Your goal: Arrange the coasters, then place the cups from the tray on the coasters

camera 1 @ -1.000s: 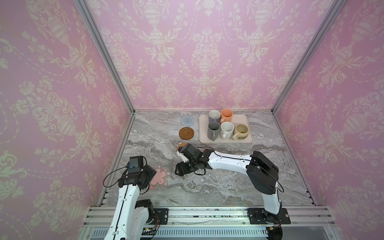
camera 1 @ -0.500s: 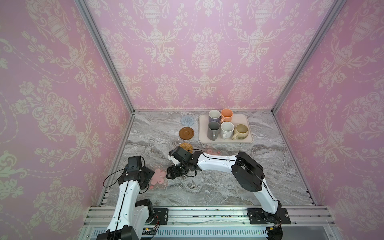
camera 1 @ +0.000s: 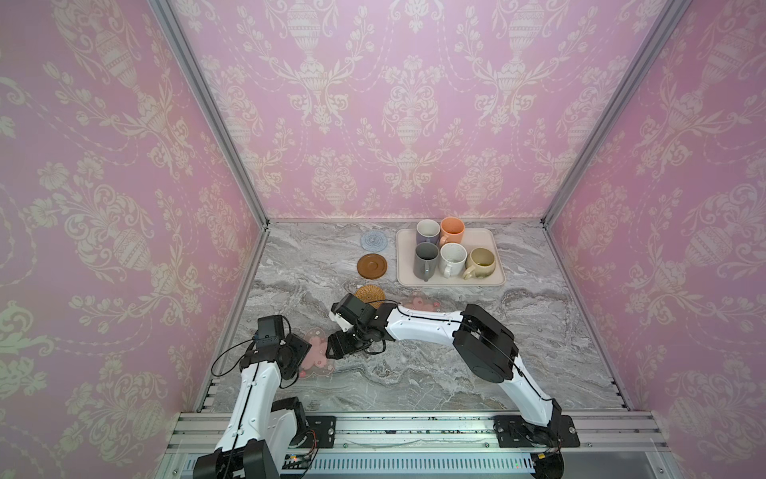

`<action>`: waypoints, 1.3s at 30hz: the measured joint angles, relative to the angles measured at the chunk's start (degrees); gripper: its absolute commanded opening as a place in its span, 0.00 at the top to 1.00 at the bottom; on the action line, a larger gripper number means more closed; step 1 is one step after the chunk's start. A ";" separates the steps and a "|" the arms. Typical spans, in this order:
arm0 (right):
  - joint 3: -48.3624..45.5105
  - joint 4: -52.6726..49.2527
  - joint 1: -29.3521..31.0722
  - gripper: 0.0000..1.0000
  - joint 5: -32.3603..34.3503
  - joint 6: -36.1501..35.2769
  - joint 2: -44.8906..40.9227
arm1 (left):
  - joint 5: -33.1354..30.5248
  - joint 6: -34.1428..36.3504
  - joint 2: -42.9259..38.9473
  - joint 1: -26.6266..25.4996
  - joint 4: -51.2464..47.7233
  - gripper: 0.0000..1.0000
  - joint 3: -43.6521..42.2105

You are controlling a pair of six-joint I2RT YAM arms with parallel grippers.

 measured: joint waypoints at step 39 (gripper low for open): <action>4.04 -0.44 -1.55 0.31 -5.86 10.54 3.28 | 11.65 -3.50 -2.47 -4.61 10.93 0.43 -5.11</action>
